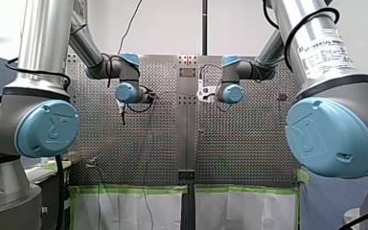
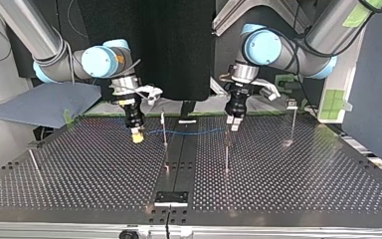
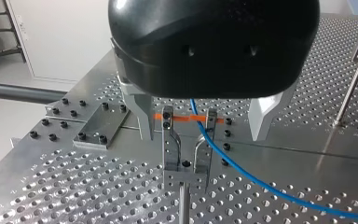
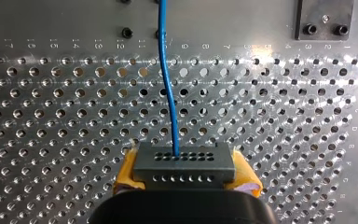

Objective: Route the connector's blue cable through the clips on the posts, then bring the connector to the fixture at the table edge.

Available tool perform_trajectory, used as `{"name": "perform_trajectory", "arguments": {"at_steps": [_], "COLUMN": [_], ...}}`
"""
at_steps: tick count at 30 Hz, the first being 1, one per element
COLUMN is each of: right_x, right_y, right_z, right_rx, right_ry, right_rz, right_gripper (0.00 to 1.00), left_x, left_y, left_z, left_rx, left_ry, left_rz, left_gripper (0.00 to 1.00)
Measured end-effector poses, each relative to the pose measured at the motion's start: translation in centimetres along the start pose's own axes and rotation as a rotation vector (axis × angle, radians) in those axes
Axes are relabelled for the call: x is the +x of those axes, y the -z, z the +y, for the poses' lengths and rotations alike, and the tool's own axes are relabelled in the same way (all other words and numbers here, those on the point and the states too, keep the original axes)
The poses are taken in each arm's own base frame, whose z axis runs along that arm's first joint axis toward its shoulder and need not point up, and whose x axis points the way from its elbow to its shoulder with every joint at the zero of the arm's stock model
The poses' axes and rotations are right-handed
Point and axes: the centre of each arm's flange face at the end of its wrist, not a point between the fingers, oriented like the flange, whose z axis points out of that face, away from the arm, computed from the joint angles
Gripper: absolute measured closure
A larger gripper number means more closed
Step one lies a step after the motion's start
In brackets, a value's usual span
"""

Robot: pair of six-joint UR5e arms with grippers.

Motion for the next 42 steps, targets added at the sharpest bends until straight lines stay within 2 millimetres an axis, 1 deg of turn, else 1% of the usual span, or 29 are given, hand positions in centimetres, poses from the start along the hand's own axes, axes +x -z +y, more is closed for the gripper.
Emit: {"name": "perform_trajectory", "arguments": {"at_steps": [19, 27, 33, 39, 42], "right_x": [0.0, 0.0, 0.0, 0.0, 0.0], "right_y": [0.0, 0.0, 0.0, 0.0, 0.0], "right_z": [0.0, 0.2, 0.3, 0.3, 0.3], "right_rx": [0.0, -0.004, -0.004, -0.005, -0.005], "right_ry": [0.0, 0.0, 0.0, 0.0, 0.0], "right_rz": [0.0, -0.002, -0.002, -0.002, -0.002], "right_gripper": [1.0, 1.0, 1.0, 1.0, 1.0], "left_x": [0.0, 0.2, -0.5, -1.6, -1.6], "left_y": [0.1, 0.5, 0.5, 0.4, 0.7], "left_z": [0.0, -0.7, -2.4, -4.8, -5.8], "left_rx": [0.0, -0.005, -0.007, -0.004, -0.007], "left_ry": [-0.004, -0.029, -0.029, -0.017, -0.015], "left_rz": [0.001, 0.014, -0.016, -0.038, -0.025], "left_gripper": [0.0, 0.0, 0.0, 0.0, 0.0]}}
